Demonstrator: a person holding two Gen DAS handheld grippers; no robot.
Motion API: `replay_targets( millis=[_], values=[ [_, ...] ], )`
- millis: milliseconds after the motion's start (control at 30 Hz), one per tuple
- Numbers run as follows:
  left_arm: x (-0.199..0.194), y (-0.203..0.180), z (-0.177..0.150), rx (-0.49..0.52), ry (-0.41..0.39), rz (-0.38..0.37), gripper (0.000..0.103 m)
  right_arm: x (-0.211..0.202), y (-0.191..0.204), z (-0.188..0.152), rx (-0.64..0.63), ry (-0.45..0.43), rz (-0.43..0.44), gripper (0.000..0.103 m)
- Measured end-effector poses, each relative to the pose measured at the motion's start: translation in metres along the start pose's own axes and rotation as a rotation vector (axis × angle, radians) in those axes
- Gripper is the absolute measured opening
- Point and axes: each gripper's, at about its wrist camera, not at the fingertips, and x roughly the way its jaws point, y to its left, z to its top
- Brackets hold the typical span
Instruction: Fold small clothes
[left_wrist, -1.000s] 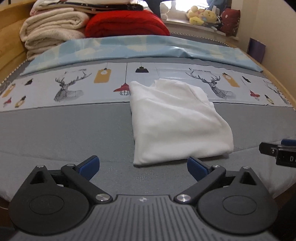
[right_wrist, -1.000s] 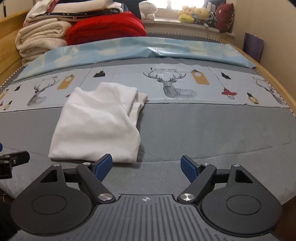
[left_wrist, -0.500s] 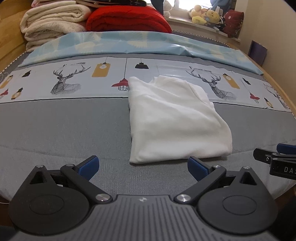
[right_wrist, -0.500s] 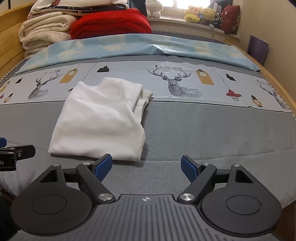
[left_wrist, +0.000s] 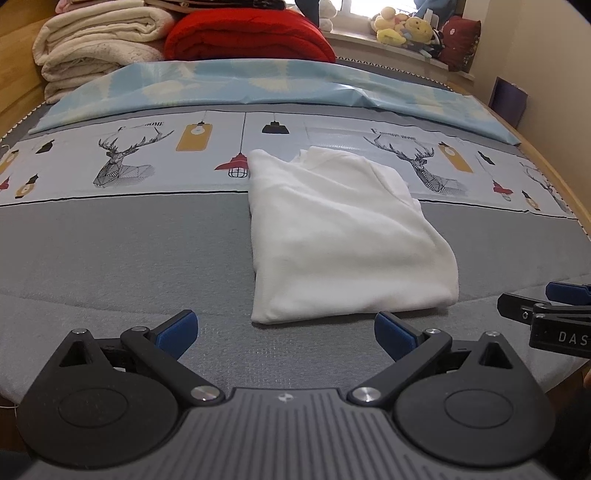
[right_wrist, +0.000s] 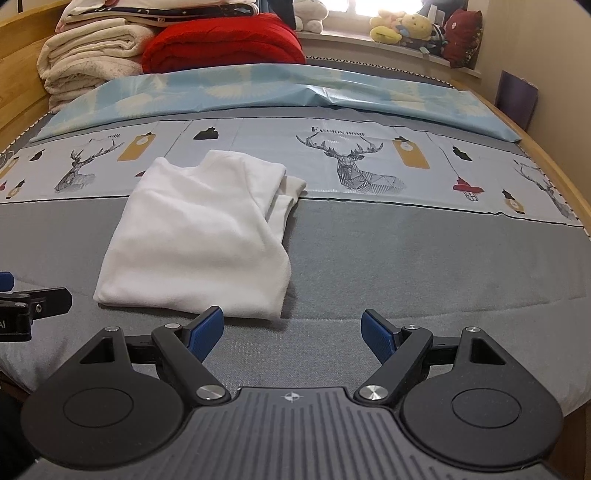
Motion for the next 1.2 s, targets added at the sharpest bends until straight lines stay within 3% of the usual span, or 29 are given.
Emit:
replay_targets(
  millis=[1200],
  values=[
    [0.0009,-0.0006,0.001,0.011,-0.004,-0.003,0.102,0.0,0.0022,0.001,-0.003,0.002,-0.002,0.083]
  ],
)
